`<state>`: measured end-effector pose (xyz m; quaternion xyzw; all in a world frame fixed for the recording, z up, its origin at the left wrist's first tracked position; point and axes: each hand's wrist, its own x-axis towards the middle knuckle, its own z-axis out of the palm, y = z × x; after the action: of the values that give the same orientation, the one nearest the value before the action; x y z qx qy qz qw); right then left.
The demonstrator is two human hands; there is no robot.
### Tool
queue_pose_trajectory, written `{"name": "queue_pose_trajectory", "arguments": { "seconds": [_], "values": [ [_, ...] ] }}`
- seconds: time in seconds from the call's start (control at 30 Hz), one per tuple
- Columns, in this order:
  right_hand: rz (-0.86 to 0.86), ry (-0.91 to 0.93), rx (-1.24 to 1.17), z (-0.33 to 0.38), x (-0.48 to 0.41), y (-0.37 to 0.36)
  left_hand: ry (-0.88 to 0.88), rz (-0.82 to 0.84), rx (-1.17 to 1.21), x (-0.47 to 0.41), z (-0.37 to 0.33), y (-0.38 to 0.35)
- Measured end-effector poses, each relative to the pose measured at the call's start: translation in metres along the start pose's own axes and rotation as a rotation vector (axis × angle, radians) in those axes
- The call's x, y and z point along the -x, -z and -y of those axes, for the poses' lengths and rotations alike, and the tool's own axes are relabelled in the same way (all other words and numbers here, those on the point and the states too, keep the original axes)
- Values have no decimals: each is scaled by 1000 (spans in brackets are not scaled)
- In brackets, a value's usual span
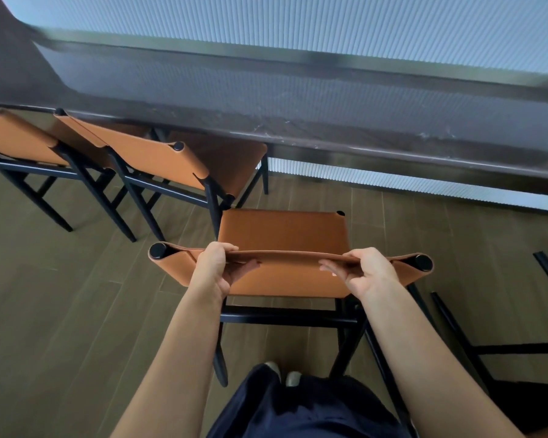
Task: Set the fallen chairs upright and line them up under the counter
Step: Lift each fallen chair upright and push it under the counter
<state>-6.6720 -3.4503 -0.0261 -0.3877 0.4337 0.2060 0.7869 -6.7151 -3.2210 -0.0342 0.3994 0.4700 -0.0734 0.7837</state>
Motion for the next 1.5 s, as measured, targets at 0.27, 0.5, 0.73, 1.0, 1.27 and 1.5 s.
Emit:
{"name": "queue_pose_trajectory", "arguments": {
  "seconds": [0.27, 0.5, 0.73, 1.0, 1.27, 1.5],
  "values": [
    [-4, 34, -2, -9, 6, 3, 16, 44, -4, 9, 0, 5],
    [-97, 136, 57, -23, 12, 9, -6, 95, -55, 11, 2, 10],
    [-114, 166, 28, -13, 11, 11, -62, 118, -126, 2, -9, -6],
    [-103, 226, -17, 23, -9, 9, -95, 182, -136, -13, -13, -48],
    [-76, 281, -22, 88, -61, -26, -88, 219, -109, -60, -41, -113],
    [-98, 226, -46, 135, -112, -50, -47, 148, -98, -115, -61, -168]
  ]
}}
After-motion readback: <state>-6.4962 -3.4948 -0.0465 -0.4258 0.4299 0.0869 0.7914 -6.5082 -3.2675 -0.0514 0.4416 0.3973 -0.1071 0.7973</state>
